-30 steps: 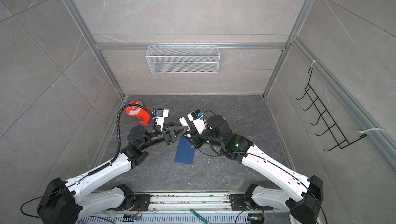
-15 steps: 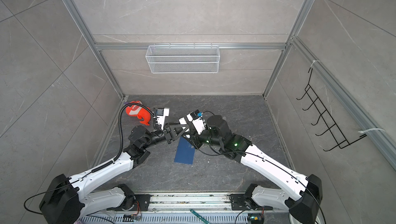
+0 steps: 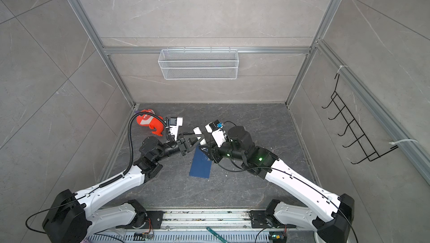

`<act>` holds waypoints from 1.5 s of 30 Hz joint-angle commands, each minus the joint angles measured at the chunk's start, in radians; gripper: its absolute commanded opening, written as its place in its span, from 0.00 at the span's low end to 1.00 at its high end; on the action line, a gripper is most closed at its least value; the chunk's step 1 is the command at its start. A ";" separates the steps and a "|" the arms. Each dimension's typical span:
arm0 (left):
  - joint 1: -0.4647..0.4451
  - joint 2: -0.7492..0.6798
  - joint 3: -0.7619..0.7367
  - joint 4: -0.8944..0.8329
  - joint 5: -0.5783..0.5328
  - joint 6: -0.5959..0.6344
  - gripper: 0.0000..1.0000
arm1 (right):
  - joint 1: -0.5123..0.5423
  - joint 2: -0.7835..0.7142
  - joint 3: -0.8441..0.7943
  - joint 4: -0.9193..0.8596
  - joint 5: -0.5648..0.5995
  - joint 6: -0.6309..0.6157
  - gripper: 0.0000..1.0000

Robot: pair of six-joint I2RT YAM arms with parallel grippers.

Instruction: Place the letter into the envelope and seal it

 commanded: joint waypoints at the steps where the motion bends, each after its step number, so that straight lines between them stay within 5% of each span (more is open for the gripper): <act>1: 0.004 -0.027 0.007 0.053 -0.016 0.017 0.00 | 0.003 0.001 0.004 -0.034 -0.018 -0.019 0.35; 10: 0.003 -0.027 0.003 0.047 -0.018 0.014 0.00 | 0.002 0.014 0.021 -0.043 0.016 -0.015 0.01; 14: 0.003 -0.027 -0.001 0.026 -0.031 0.020 0.00 | 0.004 0.018 0.041 -0.071 0.172 -0.002 0.00; 17: 0.004 -0.026 0.000 -0.004 -0.047 0.030 0.00 | 0.054 0.035 0.068 -0.101 0.428 -0.004 0.00; 22: 0.002 -0.015 0.001 -0.029 -0.068 0.034 0.00 | 0.277 0.146 0.139 -0.129 1.119 -0.115 0.00; 25: 0.003 -0.009 0.002 -0.030 -0.070 0.031 0.00 | 0.330 0.221 0.181 -0.145 1.309 -0.146 0.00; 28: 0.003 -0.004 0.003 -0.030 -0.076 0.028 0.00 | 0.346 0.255 0.197 -0.146 1.370 -0.163 0.00; 34: 0.003 -0.004 0.010 -0.035 -0.075 0.028 0.00 | 0.344 0.208 0.160 -0.102 1.233 -0.167 0.02; 37: 0.003 -0.013 0.013 -0.041 -0.066 0.038 0.00 | 0.331 0.131 0.120 -0.092 1.072 -0.161 0.28; 42: 0.003 -0.045 0.026 -0.084 -0.017 0.090 0.00 | 0.204 -0.031 0.071 -0.170 0.520 -0.136 0.82; 45: 0.002 -0.068 0.043 -0.125 0.026 0.131 0.00 | 0.115 -0.099 0.060 -0.211 0.261 -0.121 0.89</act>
